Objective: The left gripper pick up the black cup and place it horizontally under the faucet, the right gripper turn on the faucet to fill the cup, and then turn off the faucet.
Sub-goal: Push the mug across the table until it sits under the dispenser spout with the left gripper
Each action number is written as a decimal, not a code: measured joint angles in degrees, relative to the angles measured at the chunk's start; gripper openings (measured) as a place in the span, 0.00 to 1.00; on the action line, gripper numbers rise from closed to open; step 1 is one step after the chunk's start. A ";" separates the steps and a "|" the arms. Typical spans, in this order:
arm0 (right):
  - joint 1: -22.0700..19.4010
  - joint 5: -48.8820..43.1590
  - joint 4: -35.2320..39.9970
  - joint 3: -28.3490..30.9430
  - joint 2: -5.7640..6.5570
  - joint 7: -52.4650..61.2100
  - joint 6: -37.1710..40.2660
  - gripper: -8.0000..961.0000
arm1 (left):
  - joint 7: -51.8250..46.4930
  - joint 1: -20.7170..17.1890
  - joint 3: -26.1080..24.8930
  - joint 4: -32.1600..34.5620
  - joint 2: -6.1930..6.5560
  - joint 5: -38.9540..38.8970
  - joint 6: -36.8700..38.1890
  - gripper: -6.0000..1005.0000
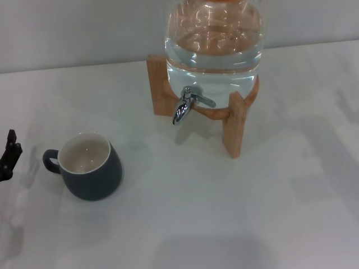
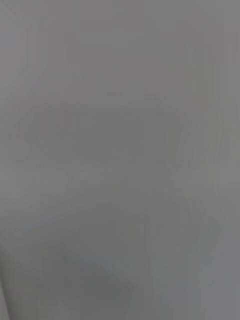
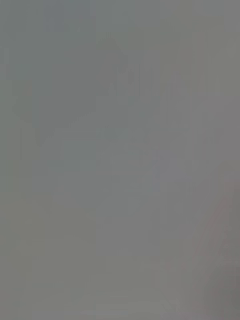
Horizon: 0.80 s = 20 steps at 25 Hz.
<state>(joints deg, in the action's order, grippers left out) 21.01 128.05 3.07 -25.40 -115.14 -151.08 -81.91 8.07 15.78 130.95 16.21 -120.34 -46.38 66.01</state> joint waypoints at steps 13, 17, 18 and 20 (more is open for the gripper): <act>0.32 0.00 0.56 -0.51 -0.02 0.00 1.22 0.88 | 1.06 -2.61 2.40 1.66 -0.10 -1.13 -0.12 0.86; 0.44 0.00 0.66 -0.74 0.03 0.00 1.27 0.88 | 2.41 -3.07 4.89 2.09 -0.12 -3.33 -0.20 0.86; 0.44 0.00 0.69 -0.89 0.03 0.00 1.28 0.88 | 2.50 -3.09 5.56 2.10 -0.13 -3.72 -0.20 0.86; 0.44 0.00 0.70 -1.23 0.05 0.00 1.30 0.88 | 2.56 -3.17 7.30 2.10 -0.14 -4.79 -0.20 0.86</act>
<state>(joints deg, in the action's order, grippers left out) 21.45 128.05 3.78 -26.64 -115.09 -151.08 -80.61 10.63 12.62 138.26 18.31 -120.48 -51.17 65.81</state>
